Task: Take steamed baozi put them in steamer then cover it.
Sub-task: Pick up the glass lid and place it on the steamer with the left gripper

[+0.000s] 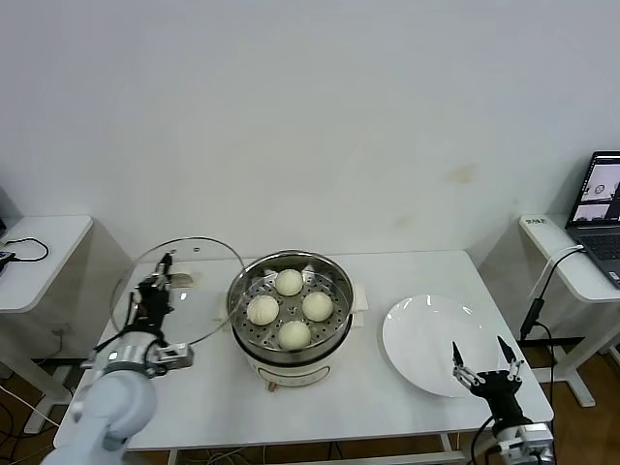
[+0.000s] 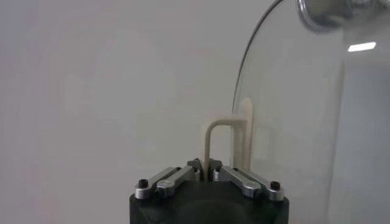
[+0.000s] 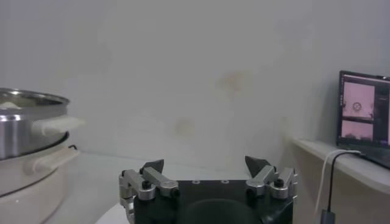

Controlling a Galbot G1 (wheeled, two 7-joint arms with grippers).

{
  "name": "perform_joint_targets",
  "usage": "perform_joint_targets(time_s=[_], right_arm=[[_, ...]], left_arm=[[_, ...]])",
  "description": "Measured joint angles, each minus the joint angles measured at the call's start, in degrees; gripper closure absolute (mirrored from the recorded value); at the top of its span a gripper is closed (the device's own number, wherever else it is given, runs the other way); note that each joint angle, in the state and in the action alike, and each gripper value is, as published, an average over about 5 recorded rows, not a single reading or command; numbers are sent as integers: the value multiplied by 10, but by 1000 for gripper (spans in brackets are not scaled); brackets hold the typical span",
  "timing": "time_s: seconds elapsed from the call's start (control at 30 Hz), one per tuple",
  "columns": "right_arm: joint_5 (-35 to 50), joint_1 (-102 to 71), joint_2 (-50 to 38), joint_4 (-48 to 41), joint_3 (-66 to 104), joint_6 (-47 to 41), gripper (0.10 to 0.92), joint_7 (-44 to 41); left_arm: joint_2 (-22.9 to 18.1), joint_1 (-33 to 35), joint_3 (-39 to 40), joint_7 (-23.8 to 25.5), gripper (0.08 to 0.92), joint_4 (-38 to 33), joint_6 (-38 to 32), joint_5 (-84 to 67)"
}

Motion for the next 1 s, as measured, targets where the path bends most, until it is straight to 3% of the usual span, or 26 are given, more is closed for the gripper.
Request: perform_joint_targets(time_s=[0.53, 1.0], right_arm=[[-57, 10, 24, -24, -15, 4, 202, 5], [-78, 11, 31, -36, -26, 6, 203, 5]], left_arm=[[-140, -106, 131, 89, 852, 42, 54, 157], [-227, -115, 192, 114, 852, 70, 61, 234]])
